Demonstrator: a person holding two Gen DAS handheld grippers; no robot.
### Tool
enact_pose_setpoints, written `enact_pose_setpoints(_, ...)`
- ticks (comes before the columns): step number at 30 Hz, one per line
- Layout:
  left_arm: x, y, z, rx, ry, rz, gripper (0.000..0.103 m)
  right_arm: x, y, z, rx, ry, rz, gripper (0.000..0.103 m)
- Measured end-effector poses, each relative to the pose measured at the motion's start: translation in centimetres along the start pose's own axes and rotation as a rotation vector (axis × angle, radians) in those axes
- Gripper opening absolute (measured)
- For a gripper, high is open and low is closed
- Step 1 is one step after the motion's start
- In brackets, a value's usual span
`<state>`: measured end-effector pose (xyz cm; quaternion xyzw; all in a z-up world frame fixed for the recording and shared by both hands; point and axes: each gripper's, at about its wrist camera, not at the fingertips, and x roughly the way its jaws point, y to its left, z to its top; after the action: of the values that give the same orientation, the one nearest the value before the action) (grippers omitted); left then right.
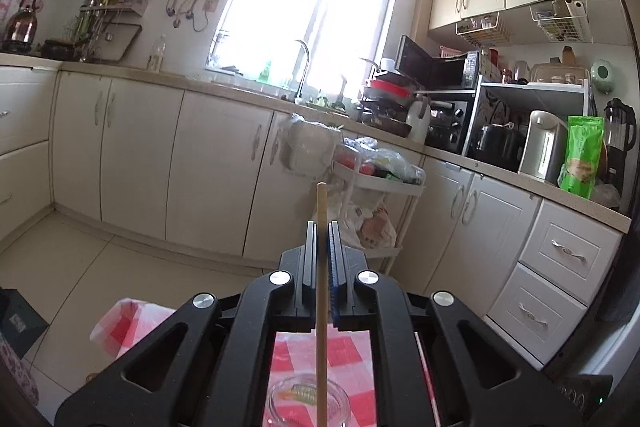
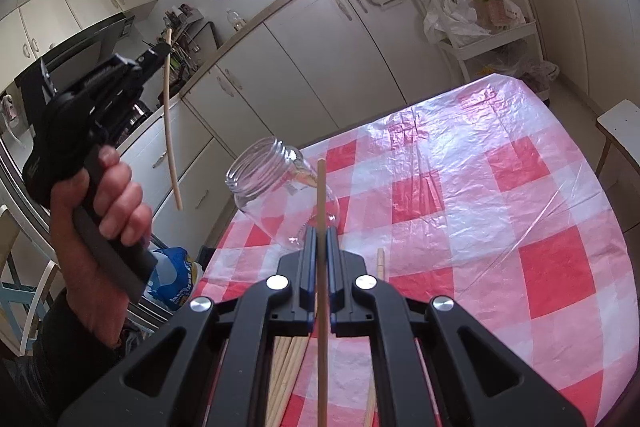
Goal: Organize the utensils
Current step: 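Lift both held chopsticks up and carry them over the glass jar, then lower the left chopstick into the jar and open while the right does the same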
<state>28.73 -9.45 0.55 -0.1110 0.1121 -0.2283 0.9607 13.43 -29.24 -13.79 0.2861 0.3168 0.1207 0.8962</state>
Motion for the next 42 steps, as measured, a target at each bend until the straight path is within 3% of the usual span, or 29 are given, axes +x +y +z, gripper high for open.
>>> enact_pose_setpoints(5,2.7,-0.2,-0.2,0.005,-0.052,0.059,0.005,0.4,-1.1,-0.4,0.021,0.002,-0.003,0.006)
enact_pose_setpoints(8,3.6,-0.3,-1.5,0.033,-0.045,0.08,0.005,0.5,-1.5,-0.4,0.033,0.0,-0.003,0.006)
enact_pose_setpoints(17,2.3,-0.1,-7.3,0.127,0.041,0.091,0.005,0.6,-2.3,-0.6,0.047,-0.01,-0.01,0.006)
enact_pose_setpoints(26,-0.6,0.3,-10.6,0.251,0.181,0.103,0.006,0.4,-1.0,-0.3,0.017,-0.044,-0.016,0.006)
enact_pose_setpoints(28,-1.4,0.6,-10.8,0.246,0.198,0.104,0.012,0.2,-0.5,-0.1,0.008,-0.051,-0.014,0.006)
enact_pose_setpoints(32,-3.9,2.0,-10.9,0.19,0.2,0.131,0.036,-0.2,0.8,0.6,-0.013,-0.075,-0.003,0.006)
enact_pose_setpoints(38,-6.9,4.6,-12.1,0.077,0.214,0.183,0.049,0.2,3.2,2.8,-0.036,-0.136,0.016,0.006)
enact_pose_setpoints(42,-8.0,6.1,-13.6,0.003,0.217,0.213,0.053,1.2,4.9,5.6,-0.03,-0.237,0.014,0.006)
